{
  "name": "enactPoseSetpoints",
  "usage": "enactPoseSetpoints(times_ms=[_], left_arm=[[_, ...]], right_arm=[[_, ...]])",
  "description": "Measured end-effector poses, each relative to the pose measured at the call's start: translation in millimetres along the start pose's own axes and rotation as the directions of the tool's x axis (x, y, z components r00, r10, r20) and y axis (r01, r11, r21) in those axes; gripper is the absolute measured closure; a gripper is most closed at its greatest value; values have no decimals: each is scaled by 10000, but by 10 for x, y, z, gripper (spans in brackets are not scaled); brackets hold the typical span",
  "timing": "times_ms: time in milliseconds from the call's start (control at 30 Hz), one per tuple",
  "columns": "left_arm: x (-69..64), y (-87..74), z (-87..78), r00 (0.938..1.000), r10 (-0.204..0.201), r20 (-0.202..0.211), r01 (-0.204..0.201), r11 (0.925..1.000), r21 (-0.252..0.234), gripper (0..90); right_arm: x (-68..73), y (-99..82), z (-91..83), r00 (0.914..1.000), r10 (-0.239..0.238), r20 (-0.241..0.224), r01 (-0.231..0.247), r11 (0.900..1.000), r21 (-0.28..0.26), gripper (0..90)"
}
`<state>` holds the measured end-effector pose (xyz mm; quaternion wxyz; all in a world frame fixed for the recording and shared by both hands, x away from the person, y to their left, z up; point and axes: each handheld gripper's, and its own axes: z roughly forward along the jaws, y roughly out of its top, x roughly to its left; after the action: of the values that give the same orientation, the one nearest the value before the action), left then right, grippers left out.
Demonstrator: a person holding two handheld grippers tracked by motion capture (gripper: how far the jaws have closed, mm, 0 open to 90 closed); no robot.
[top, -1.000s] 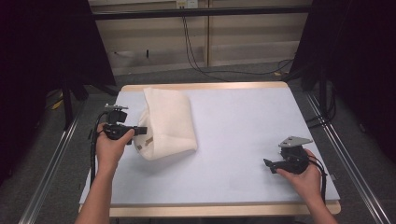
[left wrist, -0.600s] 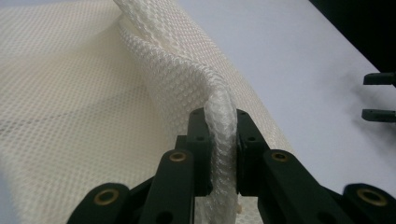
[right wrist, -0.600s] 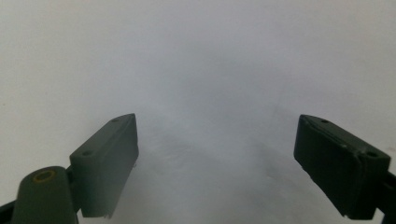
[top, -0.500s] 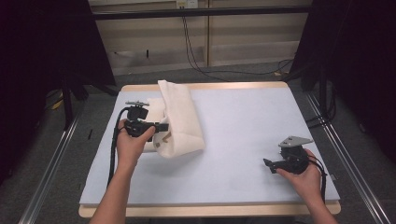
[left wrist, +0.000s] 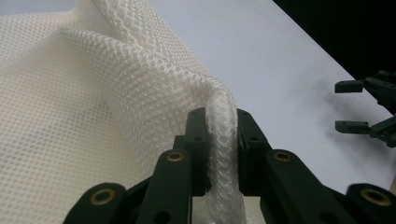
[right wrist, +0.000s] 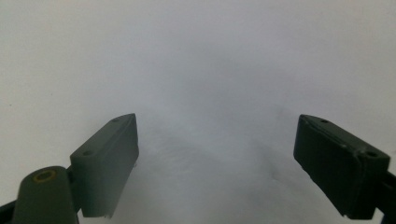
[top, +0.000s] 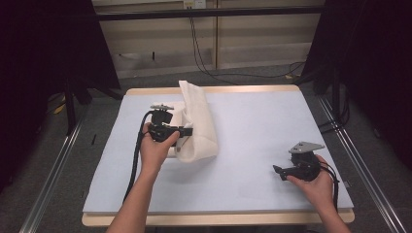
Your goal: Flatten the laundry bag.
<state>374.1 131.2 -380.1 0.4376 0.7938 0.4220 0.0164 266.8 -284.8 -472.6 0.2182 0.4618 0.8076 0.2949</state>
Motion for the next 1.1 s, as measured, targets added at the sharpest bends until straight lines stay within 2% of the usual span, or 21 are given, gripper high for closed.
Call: enactPoseSetpoints(times_ms=[433,500,667,733,800,900,1100], left_arm=[[-172,112,145,9991,325,256,-327,9994,97,744],[-197,137,170,9991,274,318,-274,9996,16,737],[-285,219,280,9972,239,710,-241,9997,12,701],[-338,256,335,9970,539,559,-544,9985,84,694],[-373,284,395,9961,519,718,-519,9987,-19,662],[-429,331,454,9956,725,601,-725,9974,-22,604],[-409,425,389,9964,706,478,-705,9975,-27,337]], right_arm=[[24,2,17,10000,-7,-67,8,10000,77,141],[26,3,25,10000,-81,-50,82,9999,83,141],[40,8,30,9998,-34,-176,34,10000,44,140],[56,15,33,9996,-92,-267,91,10000,-22,138],[75,26,29,9994,-90,-341,89,10000,-32,138],[87,33,29,9993,-110,-349,107,9999,-65,138],[77,28,46,9991,-26,-428,25,10000,-24,137]])
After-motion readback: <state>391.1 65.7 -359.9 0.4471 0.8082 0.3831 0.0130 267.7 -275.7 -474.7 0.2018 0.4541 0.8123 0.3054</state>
